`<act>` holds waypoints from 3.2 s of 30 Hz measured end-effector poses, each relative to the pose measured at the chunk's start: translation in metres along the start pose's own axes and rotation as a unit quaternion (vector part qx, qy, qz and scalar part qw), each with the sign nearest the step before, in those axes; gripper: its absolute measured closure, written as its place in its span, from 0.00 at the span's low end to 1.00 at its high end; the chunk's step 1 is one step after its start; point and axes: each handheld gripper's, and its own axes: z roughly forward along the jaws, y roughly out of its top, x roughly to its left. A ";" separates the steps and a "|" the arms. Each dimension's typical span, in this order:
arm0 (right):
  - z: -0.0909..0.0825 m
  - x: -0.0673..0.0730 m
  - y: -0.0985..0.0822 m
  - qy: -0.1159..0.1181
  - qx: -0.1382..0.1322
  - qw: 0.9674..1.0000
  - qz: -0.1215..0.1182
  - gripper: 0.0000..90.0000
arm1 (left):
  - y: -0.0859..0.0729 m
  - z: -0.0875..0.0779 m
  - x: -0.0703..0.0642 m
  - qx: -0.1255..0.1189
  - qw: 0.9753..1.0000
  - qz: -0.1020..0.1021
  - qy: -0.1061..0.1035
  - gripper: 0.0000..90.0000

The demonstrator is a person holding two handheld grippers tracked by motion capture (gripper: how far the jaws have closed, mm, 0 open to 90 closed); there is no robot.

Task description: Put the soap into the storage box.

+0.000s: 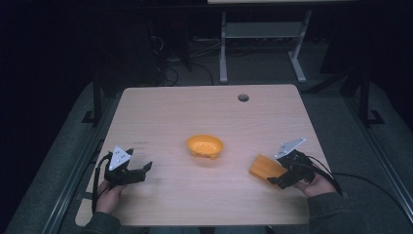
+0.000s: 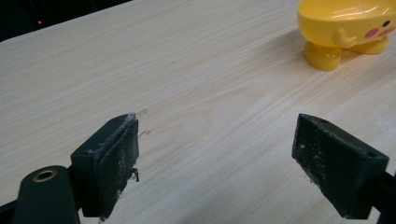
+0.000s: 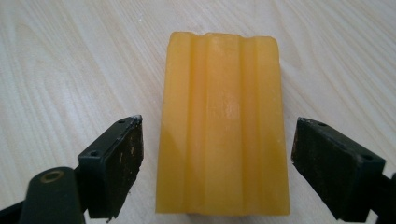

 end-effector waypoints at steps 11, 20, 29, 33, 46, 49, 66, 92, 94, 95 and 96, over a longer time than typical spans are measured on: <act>0.011 -0.005 0.009 0.000 0.021 1.000 -0.003 0.18 | 0.000 0.000 0.000 0.000 1.000 0.000 -0.001 0.16; 0.021 -0.008 0.013 0.003 0.037 0.999 -0.008 0.18 | 0.000 0.000 0.000 0.001 1.000 0.001 -0.001 0.16; 0.032 -0.007 0.016 0.011 0.057 0.998 -0.010 0.18 | 0.000 0.000 0.000 0.000 1.000 -0.001 -0.001 0.16; 0.036 -0.006 0.017 0.011 0.065 0.998 -0.012 0.18 | 0.001 0.000 0.000 0.000 1.000 -0.001 -0.001 0.16; 0.039 -0.004 0.015 -0.002 0.058 0.998 -0.002 0.22 | 0.001 -0.001 0.001 -0.002 1.000 -0.002 0.000 0.16; 0.038 -0.005 0.015 0.003 0.057 0.998 0.002 0.22 | 0.001 -0.001 0.001 -0.002 1.000 -0.002 0.000 0.16; 0.038 -0.005 0.014 0.006 0.052 0.999 -0.001 0.22 | 0.001 -0.001 0.001 -0.002 1.000 -0.002 0.001 0.16; 0.025 -0.002 0.023 0.015 0.022 0.999 -0.026 0.23 | 0.001 -0.002 0.002 -0.005 1.000 -0.006 0.002 0.16; 0.024 -0.002 0.023 0.015 0.019 0.999 -0.027 0.23 | 0.001 -0.002 0.002 -0.005 1.000 -0.005 0.002 0.16; 0.024 -0.002 0.024 0.016 0.019 0.999 -0.027 0.23 | 0.001 -0.002 0.002 -0.005 1.000 -0.005 0.002 0.16; 0.024 -0.002 0.024 0.015 0.019 0.999 -0.029 0.23 | 0.001 -0.002 0.002 -0.005 1.000 -0.005 0.002 0.16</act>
